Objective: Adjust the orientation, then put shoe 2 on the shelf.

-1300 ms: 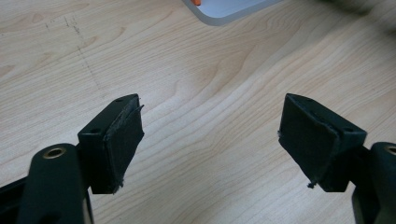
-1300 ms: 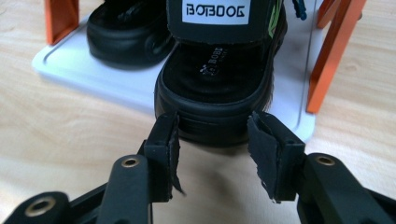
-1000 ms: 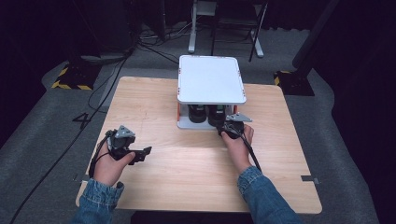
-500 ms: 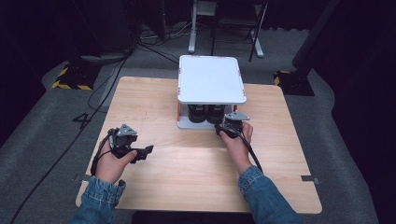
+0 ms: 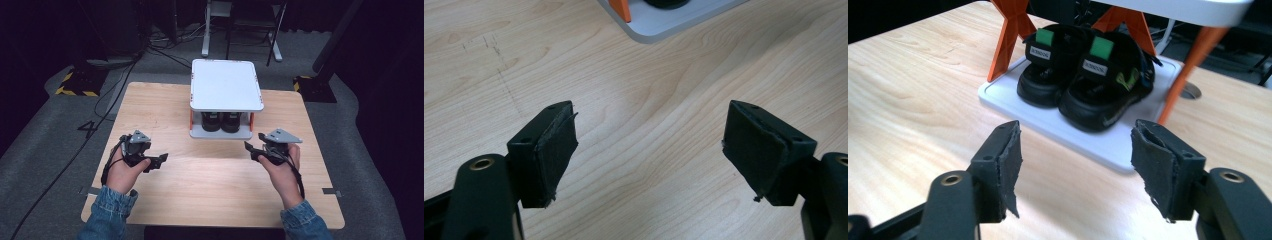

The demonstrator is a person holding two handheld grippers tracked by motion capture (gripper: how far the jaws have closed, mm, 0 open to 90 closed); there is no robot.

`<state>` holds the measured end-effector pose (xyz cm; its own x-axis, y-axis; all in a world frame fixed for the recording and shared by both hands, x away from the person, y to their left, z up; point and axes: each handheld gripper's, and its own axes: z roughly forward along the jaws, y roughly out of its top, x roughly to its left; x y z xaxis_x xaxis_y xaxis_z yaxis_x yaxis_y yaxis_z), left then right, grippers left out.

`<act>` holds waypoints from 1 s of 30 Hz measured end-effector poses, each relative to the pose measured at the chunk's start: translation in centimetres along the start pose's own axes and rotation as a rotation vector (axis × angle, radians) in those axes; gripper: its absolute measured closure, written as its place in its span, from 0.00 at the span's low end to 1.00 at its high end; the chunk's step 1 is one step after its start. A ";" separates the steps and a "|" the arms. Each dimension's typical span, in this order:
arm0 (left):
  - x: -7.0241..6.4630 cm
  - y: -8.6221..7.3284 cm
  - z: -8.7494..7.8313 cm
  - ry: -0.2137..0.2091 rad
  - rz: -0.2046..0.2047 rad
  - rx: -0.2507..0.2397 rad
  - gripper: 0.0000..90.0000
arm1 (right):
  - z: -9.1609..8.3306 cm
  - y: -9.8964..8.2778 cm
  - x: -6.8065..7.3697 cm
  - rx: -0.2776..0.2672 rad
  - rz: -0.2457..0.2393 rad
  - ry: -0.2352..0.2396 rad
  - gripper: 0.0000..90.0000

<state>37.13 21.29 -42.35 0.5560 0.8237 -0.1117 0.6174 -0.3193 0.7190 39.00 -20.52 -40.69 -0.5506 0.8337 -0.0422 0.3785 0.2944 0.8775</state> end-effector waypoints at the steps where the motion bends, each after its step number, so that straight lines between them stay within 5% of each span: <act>1: 0.0 0.0 0.0 0.001 0.001 0.003 0.24 | -0.6 -0.2 -0.4 -0.002 0.011 0.002 0.41; 10: 0.5 -0.5 -0.6 0.007 -0.019 -0.006 0.24 | -4.2 -1.4 -3.6 0.002 0.086 -0.012 0.41; 19: 0.7 -0.9 -1.4 0.003 -0.009 0.011 0.23 | -6.6 -2.5 -5.9 0.112 0.075 -0.007 0.38; 23: 1.4 -1.8 -1.6 0.024 0.015 0.059 0.23 | -7.0 -3.3 -7.0 0.142 0.082 -0.009 0.33; 30: 3.5 -3.4 -1.4 0.070 0.019 0.072 0.23 | -6.3 -5.6 -9.6 0.202 0.099 -0.013 0.26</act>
<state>36.18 25.86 -44.27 0.5289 0.8473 -0.0487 0.6470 -0.3654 0.6692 37.50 -33.16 -42.19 -0.4940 0.8689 0.0323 0.5728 0.2973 0.7639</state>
